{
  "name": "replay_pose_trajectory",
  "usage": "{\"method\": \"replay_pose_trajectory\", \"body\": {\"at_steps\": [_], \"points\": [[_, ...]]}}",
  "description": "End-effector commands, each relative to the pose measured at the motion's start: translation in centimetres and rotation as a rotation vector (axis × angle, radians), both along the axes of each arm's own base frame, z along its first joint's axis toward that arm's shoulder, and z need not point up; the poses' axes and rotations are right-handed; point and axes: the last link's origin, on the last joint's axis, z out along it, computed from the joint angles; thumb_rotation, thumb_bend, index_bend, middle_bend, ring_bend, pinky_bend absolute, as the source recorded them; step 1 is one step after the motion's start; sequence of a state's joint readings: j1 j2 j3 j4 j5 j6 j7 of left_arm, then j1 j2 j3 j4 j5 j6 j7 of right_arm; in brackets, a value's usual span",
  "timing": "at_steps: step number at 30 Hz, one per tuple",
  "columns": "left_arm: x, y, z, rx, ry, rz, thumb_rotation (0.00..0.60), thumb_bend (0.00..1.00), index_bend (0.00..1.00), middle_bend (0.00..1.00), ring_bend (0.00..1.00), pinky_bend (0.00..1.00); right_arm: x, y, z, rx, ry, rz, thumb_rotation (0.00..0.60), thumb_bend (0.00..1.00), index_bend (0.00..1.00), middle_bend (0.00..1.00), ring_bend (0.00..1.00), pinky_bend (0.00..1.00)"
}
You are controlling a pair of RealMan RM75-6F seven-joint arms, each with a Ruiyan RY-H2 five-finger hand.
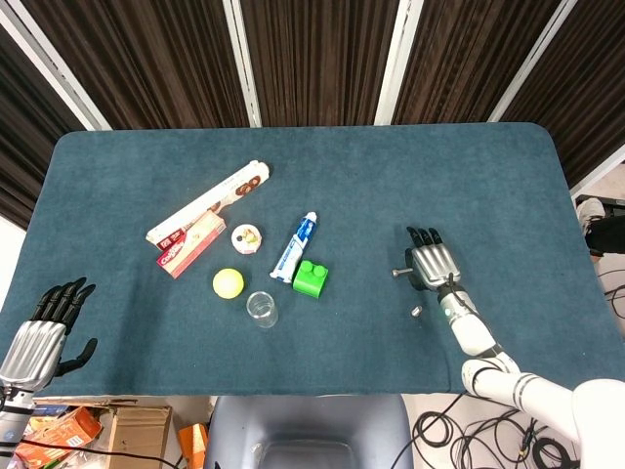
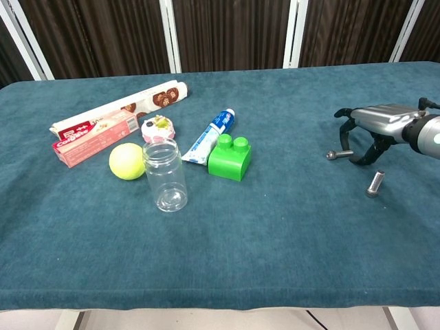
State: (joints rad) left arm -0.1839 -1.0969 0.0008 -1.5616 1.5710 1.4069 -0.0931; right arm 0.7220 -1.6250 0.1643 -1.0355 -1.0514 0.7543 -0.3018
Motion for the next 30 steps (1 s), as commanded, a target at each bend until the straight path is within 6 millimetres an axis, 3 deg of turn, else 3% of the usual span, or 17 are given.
{"method": "replay_pose_trajectory", "body": {"at_steps": [1,13,30], "points": [[0.0,0.0,0.0,0.001,-0.001,0.0,0.6,0.38,0.0,0.0,0.0,0.08,0.0,0.0,0.0,-0.001,0.0,-0.001,0.6,0.31,0.53,0.0,0.0,0.0],[0.0,0.0,0.0,0.0,-0.003,-0.003,0.6,0.38,0.0,0.0,0.0,0.08,0.2,0.0,0.1,-0.004,-0.008,0.002,0.6,0.32,0.58,0.0,0.0,0.0],[0.2,-0.1,-0.1,-0.003,-0.002,-0.011,0.6,0.38,0.0,0.0,0.0,0.08,2.6,1.3,1.8,-0.032,-0.06,0.066,0.6,0.32,0.58,0.0,0.0,0.0]]}}
